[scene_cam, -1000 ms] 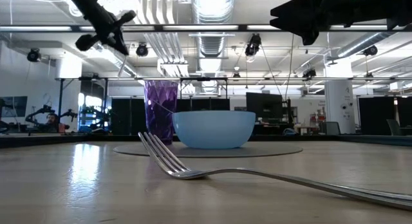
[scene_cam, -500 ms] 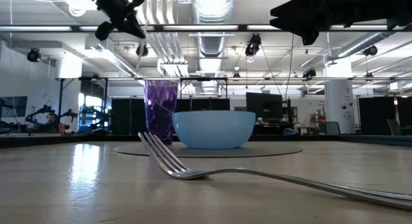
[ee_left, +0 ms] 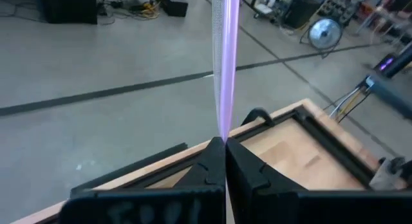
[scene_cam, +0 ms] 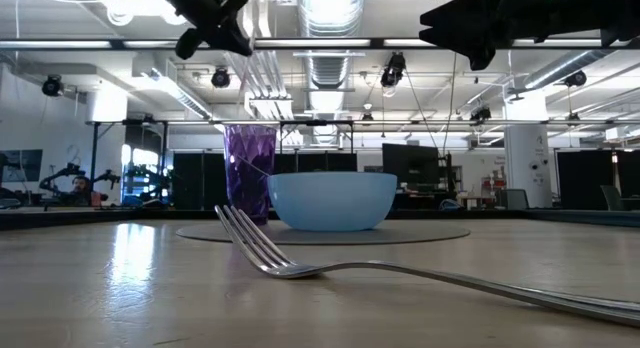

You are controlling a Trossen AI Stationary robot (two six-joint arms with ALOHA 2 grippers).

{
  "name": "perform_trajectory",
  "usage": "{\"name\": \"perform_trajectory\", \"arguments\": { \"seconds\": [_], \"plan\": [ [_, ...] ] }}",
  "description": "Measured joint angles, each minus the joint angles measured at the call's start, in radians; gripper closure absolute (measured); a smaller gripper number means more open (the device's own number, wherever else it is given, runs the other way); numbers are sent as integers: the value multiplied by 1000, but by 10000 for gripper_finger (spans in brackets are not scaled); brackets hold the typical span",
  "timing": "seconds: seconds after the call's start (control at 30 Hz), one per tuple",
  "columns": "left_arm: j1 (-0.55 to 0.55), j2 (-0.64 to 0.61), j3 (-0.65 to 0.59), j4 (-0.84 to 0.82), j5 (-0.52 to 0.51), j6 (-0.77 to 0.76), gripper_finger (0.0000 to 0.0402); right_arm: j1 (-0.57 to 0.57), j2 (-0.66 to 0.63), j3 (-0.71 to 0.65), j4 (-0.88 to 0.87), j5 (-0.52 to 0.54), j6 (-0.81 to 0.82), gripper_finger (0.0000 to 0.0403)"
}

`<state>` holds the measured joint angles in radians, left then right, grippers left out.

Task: Pick & Place Utensil
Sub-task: Put the violet straw into the violet cup on the gray mat

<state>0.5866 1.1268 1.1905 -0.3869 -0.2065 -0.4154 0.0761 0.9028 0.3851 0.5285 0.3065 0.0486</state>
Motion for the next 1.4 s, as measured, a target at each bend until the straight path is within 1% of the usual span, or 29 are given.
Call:
{"name": "perform_trajectory", "arguments": {
  "seconds": [0.1,0.23,0.47,0.7,0.93,1.1,1.4],
  "plan": [
    [-31,9,-44,50,-30,14,401,0,0,0,0,0,1,225],
    [-50,10,-107,137,-33,22,401,0,0,0,0,0,1,225],
    [-67,9,-221,236,-34,58,401,0,0,0,0,0,1,225],
    [-81,8,-374,459,-31,70,401,0,0,0,0,0,2,225],
    [-92,8,-497,588,-27,68,401,0,0,0,0,0,0,225],
    [-106,8,-555,661,-27,75,401,0,0,0,0,0,0,225],
    [-118,8,-572,664,-20,120,401,0,0,0,0,0,0,225]
  ]
}}
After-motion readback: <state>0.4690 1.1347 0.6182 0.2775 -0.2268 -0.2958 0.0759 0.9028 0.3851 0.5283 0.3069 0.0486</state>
